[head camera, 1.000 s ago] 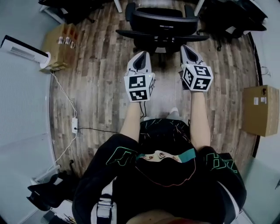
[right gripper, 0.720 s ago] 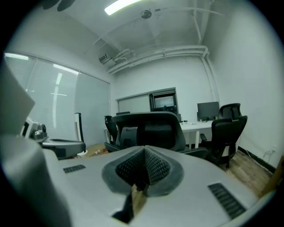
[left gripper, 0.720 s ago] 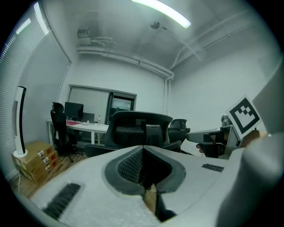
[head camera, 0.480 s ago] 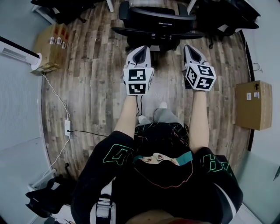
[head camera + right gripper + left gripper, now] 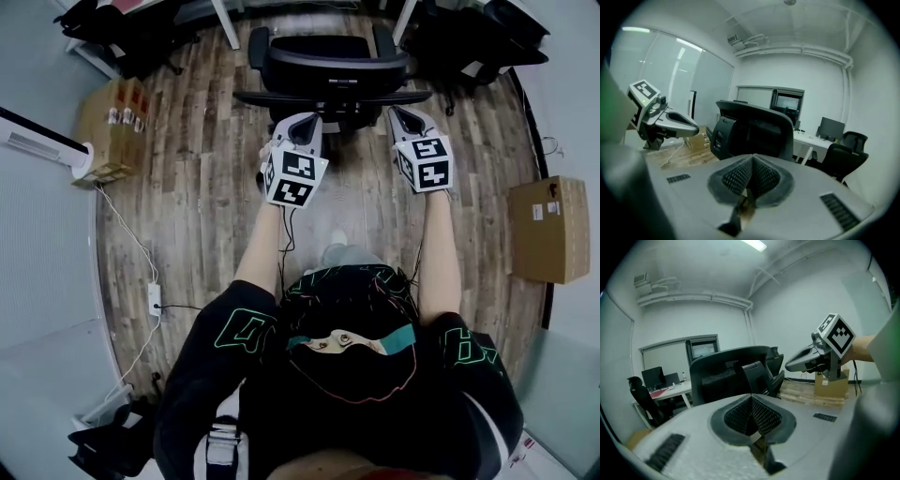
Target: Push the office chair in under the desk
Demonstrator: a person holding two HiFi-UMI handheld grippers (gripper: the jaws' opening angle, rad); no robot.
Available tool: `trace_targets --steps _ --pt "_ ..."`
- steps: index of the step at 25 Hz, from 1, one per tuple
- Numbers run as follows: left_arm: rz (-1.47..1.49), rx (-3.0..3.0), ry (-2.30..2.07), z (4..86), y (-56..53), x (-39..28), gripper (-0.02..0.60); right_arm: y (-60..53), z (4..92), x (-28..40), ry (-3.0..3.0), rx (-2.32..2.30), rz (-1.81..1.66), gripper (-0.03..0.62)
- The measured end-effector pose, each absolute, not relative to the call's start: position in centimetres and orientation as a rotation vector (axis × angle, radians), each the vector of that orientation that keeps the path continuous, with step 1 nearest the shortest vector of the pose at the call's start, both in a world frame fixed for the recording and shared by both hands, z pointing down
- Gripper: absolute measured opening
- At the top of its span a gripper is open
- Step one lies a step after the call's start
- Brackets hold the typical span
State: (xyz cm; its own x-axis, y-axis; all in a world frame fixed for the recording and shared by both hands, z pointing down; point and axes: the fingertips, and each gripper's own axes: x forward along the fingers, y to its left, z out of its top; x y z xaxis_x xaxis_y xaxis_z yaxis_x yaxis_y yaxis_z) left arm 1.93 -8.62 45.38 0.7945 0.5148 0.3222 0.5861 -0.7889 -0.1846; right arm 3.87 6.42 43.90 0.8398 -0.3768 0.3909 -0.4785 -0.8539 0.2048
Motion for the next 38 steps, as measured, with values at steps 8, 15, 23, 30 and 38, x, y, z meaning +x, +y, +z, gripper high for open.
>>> trace_targets --steps 8,15,23,30,38 --pt "-0.424 -2.394 -0.855 47.2 -8.6 6.0 0.084 3.9 45.9 6.6 -0.88 2.359 0.533 0.092" --pt "-0.471 -2.045 -0.867 49.9 -8.6 7.7 0.146 2.8 48.7 7.4 -0.883 1.882 0.513 0.124" --pt "-0.512 -1.814 -0.847 51.6 -8.7 9.1 0.152 3.0 50.9 8.9 -0.897 1.697 0.508 0.141" --pt "-0.578 -1.63 -0.792 52.9 -9.7 10.5 0.149 2.8 52.4 10.2 -0.926 1.634 0.502 0.137" --pt "-0.547 -1.609 -0.785 54.0 -9.7 11.7 0.133 2.9 52.2 10.7 -0.987 1.682 0.447 0.135"
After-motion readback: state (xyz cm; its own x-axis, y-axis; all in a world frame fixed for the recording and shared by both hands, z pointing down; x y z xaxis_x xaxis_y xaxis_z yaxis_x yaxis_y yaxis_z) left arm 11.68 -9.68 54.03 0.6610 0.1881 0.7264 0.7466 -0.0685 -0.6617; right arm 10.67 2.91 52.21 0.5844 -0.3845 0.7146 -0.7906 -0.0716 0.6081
